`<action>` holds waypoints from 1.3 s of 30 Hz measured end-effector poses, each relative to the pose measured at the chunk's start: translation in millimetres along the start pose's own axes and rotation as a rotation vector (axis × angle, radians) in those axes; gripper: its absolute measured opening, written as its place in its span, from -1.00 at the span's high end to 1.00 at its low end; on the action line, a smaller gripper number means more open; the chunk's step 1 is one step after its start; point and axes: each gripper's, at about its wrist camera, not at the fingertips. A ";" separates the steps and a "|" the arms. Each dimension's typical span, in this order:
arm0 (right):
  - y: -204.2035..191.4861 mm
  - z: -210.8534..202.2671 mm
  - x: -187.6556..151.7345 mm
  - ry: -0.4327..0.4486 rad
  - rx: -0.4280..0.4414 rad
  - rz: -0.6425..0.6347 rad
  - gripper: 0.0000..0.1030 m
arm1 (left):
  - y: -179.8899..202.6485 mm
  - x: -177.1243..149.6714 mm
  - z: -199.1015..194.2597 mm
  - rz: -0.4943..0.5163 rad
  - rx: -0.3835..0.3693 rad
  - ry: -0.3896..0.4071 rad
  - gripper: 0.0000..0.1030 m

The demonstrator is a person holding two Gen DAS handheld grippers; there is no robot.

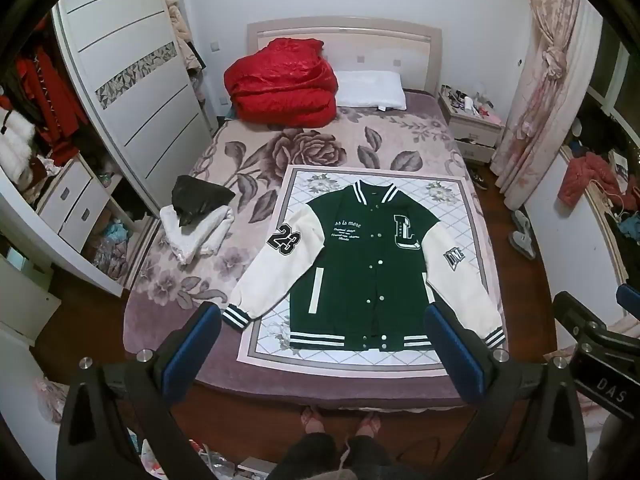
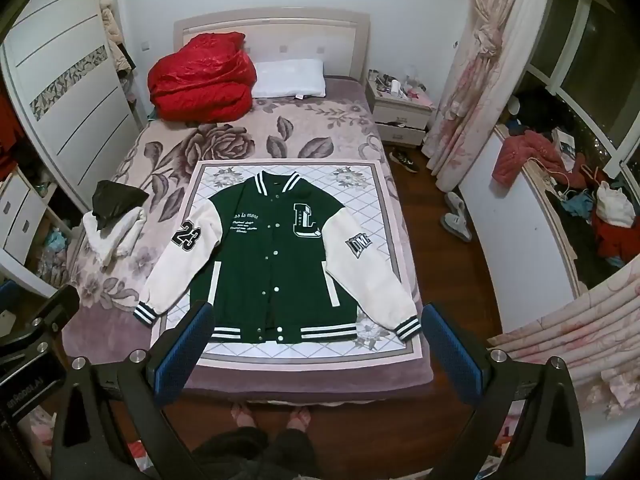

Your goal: Fold large clothes

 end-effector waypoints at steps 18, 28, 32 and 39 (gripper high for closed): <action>3.0 -8.3 6.0 0.010 0.002 -0.003 -1.00 | 6.4 8.8 -5.8 0.004 -0.007 0.005 -1.00; 3.6 -19.0 12.7 0.015 0.000 -0.002 -1.00 | 7.6 12.0 -13.6 -0.004 -0.006 0.016 -1.00; 2.9 -20.1 14.5 0.019 -0.001 -0.005 -1.00 | 7.4 11.6 -13.7 -0.005 -0.007 0.017 -1.00; 1.2 -25.9 21.4 0.023 0.000 -0.007 -1.00 | 7.8 11.7 -15.4 -0.006 -0.008 0.021 -1.00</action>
Point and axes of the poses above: each gripper's, at about its wrist camera, not at the fingertips, and z roughly the way its jaws point, y to its right, x to its top, and after that the axes turned 3 degrees about -x, right-handed
